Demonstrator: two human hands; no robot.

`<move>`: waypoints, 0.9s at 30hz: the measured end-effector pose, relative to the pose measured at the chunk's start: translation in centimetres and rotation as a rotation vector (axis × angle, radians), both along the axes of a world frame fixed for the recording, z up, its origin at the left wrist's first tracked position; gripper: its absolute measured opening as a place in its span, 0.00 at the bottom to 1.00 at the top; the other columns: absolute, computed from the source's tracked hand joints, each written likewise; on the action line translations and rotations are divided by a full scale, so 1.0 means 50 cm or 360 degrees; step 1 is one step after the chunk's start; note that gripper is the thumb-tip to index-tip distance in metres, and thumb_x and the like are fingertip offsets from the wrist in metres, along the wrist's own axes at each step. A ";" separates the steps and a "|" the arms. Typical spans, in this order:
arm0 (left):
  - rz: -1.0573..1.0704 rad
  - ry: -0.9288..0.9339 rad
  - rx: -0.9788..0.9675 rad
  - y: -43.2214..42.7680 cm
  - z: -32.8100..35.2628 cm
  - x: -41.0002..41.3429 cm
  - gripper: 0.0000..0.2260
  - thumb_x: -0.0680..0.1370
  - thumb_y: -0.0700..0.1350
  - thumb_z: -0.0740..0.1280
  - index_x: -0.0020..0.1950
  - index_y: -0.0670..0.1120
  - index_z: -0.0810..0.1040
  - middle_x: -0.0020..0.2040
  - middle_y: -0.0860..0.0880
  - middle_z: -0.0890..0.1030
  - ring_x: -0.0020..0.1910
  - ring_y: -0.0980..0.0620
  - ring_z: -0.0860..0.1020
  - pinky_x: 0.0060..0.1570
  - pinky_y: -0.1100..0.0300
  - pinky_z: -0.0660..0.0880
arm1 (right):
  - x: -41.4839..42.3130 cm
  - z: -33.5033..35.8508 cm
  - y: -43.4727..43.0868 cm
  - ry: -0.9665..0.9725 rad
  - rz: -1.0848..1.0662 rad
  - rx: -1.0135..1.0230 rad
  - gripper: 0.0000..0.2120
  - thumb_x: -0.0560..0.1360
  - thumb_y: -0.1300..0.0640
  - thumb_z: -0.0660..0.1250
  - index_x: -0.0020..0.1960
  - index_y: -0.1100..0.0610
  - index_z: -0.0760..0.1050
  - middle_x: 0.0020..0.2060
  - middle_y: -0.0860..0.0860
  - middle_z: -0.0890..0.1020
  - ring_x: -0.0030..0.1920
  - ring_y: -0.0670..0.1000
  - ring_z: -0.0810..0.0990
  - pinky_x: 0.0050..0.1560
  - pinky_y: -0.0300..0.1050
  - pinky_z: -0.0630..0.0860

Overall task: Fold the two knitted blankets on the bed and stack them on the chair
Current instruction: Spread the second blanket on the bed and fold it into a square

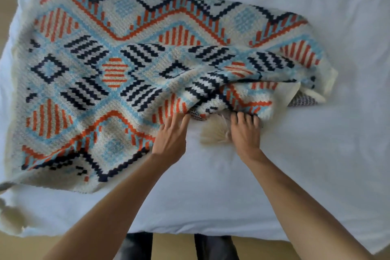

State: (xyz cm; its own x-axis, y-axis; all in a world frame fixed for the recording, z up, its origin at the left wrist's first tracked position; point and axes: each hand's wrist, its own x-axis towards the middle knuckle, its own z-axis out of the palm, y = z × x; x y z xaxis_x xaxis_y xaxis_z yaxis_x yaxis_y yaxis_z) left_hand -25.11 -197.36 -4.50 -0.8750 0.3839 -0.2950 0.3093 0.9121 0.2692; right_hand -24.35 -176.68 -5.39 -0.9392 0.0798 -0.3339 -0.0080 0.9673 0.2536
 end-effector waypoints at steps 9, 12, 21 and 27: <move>0.0163 0.0090 -0.0327 0.126 -0.008 -0.018 0.20 0.74 0.34 0.61 0.66 0.44 0.69 0.65 0.39 0.66 0.60 0.40 0.66 0.57 0.48 0.70 | 0.070 -0.005 0.135 0.0244 0.0415 -0.0411 0.07 0.61 0.65 0.75 0.31 0.58 0.78 0.31 0.53 0.77 0.33 0.55 0.77 0.40 0.48 0.73; -0.0083 0.0103 -0.0460 0.154 -0.012 -0.003 0.18 0.74 0.38 0.62 0.64 0.45 0.71 0.65 0.43 0.69 0.63 0.42 0.66 0.63 0.46 0.63 | 0.128 -0.001 0.196 0.0287 0.0418 -0.0419 0.06 0.60 0.67 0.73 0.30 0.60 0.76 0.30 0.55 0.76 0.33 0.57 0.76 0.40 0.50 0.71; -0.0364 -0.0566 0.0083 0.313 -0.010 0.158 0.18 0.78 0.40 0.55 0.69 0.44 0.63 0.67 0.43 0.70 0.65 0.43 0.68 0.64 0.50 0.65 | 0.245 0.048 0.284 -0.0045 -0.0111 -0.0230 0.09 0.54 0.68 0.75 0.32 0.63 0.77 0.31 0.60 0.77 0.34 0.60 0.78 0.41 0.54 0.75; -0.0480 -0.0366 -0.0102 0.249 -0.015 0.153 0.24 0.71 0.42 0.62 0.66 0.46 0.62 0.62 0.45 0.68 0.61 0.44 0.67 0.59 0.53 0.63 | 0.258 0.042 0.210 -0.0137 0.0078 -0.0432 0.28 0.57 0.62 0.76 0.56 0.59 0.77 0.49 0.60 0.78 0.49 0.61 0.78 0.47 0.55 0.75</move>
